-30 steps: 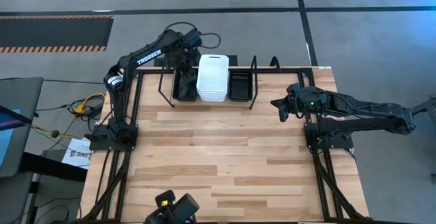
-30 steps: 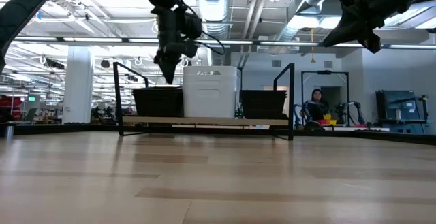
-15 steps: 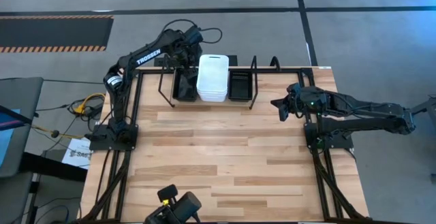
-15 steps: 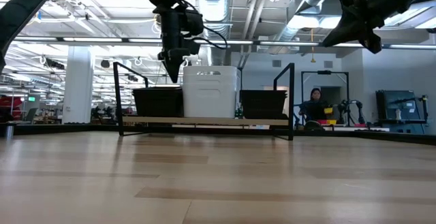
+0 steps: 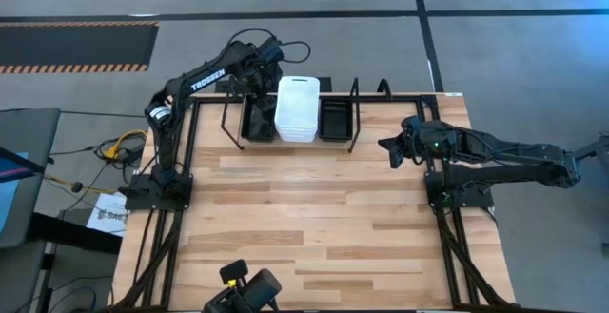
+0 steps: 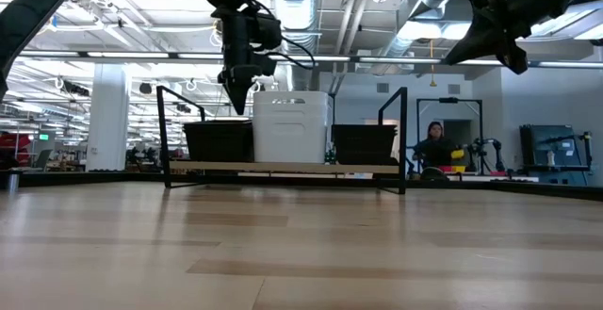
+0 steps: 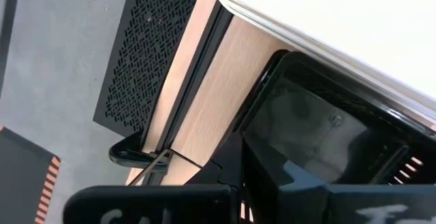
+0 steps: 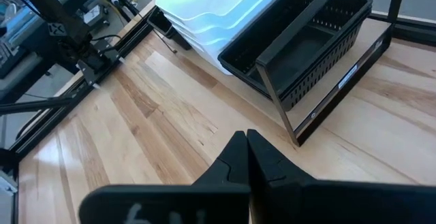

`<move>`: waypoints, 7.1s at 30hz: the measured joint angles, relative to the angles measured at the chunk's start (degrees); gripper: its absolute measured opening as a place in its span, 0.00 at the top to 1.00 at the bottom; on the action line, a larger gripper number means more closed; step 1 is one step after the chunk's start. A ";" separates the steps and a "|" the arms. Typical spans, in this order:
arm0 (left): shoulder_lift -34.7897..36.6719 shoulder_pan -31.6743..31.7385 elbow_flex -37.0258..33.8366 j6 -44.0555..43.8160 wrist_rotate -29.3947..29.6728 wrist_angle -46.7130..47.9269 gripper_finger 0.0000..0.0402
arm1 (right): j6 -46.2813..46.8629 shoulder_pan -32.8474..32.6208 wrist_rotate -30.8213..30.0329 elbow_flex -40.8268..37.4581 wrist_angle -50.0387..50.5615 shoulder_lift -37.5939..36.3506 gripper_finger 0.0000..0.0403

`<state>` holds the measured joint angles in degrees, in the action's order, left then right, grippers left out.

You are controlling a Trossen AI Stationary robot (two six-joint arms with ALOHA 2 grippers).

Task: Stack baskets on shelf by color
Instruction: Stack the black bin on top of the left black bin on the shelf, then return to Home Position

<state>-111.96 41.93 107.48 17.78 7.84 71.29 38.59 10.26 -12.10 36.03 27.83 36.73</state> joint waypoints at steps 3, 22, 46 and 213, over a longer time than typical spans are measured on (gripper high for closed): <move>-0.14 0.13 0.00 0.00 0.03 -0.02 1.00 | 0.00 -0.01 0.00 0.00 0.00 0.00 0.99; -2.14 0.56 -4.59 0.66 1.84 -2.39 1.00 | 0.59 0.00 -0.02 0.00 -0.09 0.01 0.99; -2.05 -10.68 -1.20 -5.02 0.14 4.16 1.00 | 1.53 0.00 -0.02 0.00 -0.04 0.02 0.99; 87.84 -24.63 -78.46 -34.02 -8.50 -60.41 1.00 | -25.58 7.23 22.71 -9.81 -25.71 -29.63 1.00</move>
<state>-24.12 17.30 29.03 -16.24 -0.67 10.88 13.01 17.50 10.61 26.22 2.12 7.10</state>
